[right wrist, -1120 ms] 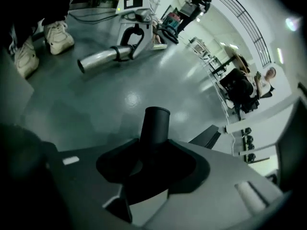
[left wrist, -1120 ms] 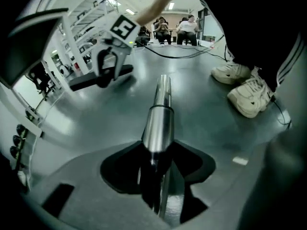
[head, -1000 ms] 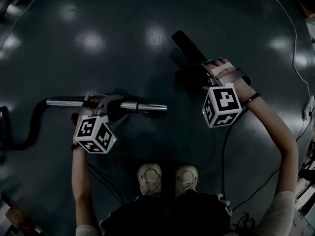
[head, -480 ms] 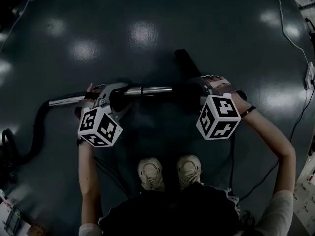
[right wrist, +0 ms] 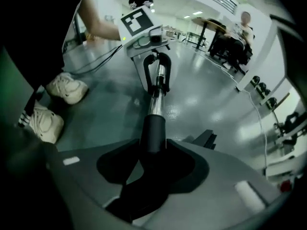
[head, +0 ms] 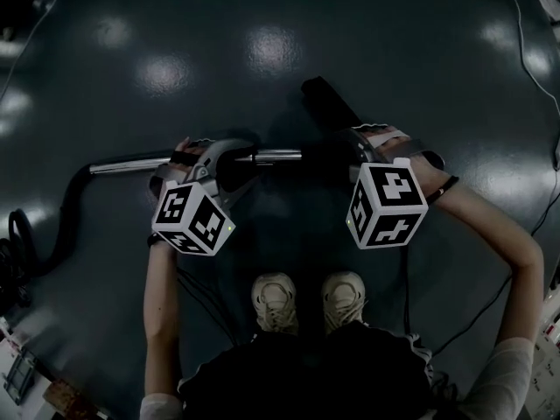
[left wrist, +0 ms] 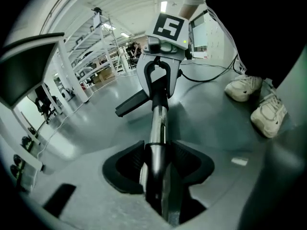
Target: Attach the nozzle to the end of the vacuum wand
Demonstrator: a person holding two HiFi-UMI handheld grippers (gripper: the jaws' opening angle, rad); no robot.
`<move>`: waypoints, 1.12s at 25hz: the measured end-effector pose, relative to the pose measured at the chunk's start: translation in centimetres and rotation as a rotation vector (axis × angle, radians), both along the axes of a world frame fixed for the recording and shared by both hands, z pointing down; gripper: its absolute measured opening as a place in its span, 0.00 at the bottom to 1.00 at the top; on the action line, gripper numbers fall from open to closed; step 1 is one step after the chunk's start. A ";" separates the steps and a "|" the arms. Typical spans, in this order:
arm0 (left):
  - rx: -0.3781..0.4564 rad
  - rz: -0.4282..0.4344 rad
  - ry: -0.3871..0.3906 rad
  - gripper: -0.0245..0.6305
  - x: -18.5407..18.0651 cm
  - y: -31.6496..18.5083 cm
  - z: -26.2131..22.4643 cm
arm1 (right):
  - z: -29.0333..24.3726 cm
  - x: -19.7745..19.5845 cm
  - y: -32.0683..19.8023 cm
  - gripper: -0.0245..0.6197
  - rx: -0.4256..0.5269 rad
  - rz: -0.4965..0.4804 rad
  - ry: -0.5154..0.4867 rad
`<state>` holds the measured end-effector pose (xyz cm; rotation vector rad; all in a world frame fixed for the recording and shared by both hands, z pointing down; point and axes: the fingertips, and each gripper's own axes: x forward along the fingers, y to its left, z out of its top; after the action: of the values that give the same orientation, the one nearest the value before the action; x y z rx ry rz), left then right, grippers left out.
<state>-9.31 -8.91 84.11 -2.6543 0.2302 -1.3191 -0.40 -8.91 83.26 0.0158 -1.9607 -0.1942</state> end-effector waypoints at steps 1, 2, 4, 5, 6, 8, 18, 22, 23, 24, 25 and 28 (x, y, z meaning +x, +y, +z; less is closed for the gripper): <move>0.025 0.015 -0.021 0.31 0.0 0.0 0.1 | 0.2 0.1 0.0 0.32 0.015 -0.004 0.005; 0.052 0.031 -0.050 0.31 -0.2 0.1 0.1 | 0.2 0.0 0.1 0.32 0.014 0.000 0.001; 0.104 0.037 -0.135 0.32 -2.2 0.3 0.2 | 0.0 -0.5 0.4 0.32 -0.021 0.033 -0.028; 0.119 0.025 -0.181 0.35 -3.8 0.2 0.6 | 0.0 -0.8 0.5 0.32 -0.030 0.043 -0.039; 0.121 0.007 -0.218 0.36 -5.3 0.1 1.1 | 0.1 -1.0 0.5 0.32 -0.030 0.042 -0.044; 0.105 -0.018 -0.243 0.35 -7.2 -0.1 2.2 | 0.3 -0.8 0.4 0.32 -0.026 0.030 -0.044; -0.059 -0.028 -0.015 0.32 -5.2 0.2 1.8 | 1.1 -0.7 0.4 0.32 0.063 0.083 -0.006; -0.096 -0.017 -0.022 0.33 -4.3 0.5 2.1 | 1.0 -1.4 1.0 0.30 0.127 0.014 0.010; -0.086 -0.001 -0.058 0.34 -4.3 0.6 2.3 | 1.1 -1.3 1.0 0.30 0.119 0.009 0.001; -0.063 0.024 -0.118 0.34 -4.5 0.6 2.5 | 1.2 -1.2 0.9 0.31 0.111 0.006 0.004; -0.034 0.050 -0.192 0.33 -5.1 0.6 2.8 | 1.3 -1.1 0.9 0.31 0.109 0.003 0.022; -0.026 0.061 -0.372 0.33 -7.6 0.2 4.1 | 1.8 -0.9 0.8 0.32 0.098 -0.002 0.111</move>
<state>-16.89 -8.66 88.22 -2.3533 0.0818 -1.7664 -1.29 -8.12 85.06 0.0664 -1.8392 -0.2864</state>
